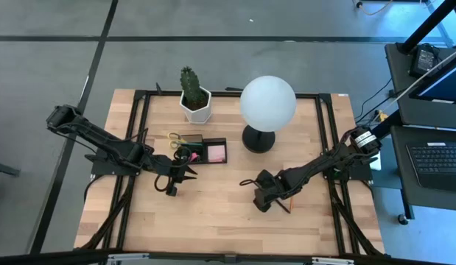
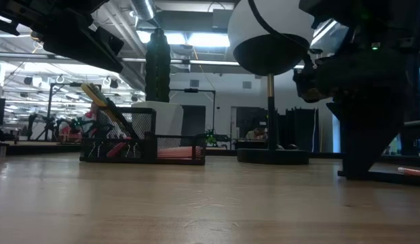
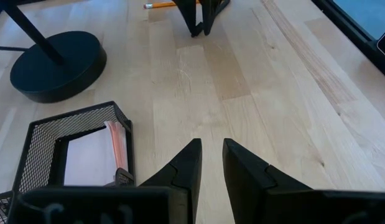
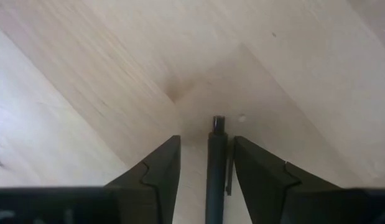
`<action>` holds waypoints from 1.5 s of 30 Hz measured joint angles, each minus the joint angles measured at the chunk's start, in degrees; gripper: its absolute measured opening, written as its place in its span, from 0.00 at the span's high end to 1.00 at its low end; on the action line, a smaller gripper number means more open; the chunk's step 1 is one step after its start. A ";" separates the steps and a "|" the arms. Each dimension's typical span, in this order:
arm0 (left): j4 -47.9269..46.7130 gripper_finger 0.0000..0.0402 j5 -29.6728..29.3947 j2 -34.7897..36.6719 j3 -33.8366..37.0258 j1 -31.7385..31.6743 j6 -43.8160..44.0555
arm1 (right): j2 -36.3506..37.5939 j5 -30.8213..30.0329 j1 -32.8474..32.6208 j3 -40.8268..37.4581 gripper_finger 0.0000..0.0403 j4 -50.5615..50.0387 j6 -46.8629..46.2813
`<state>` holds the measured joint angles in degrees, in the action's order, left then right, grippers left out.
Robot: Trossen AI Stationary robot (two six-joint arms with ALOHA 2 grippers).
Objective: Pick and place office supplies into organizer
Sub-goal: Put the black pen into the black desk organizer
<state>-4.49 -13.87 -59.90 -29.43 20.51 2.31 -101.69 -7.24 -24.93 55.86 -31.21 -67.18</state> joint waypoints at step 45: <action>0.02 0.85 -0.20 0.00 0.00 0.01 -0.02 | -3.61 8.54 -0.57 3.56 0.82 -1.56 1.31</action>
<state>-4.47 -14.06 -59.90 -29.43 20.52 2.28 -105.30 1.30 -25.50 59.42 -32.77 -65.87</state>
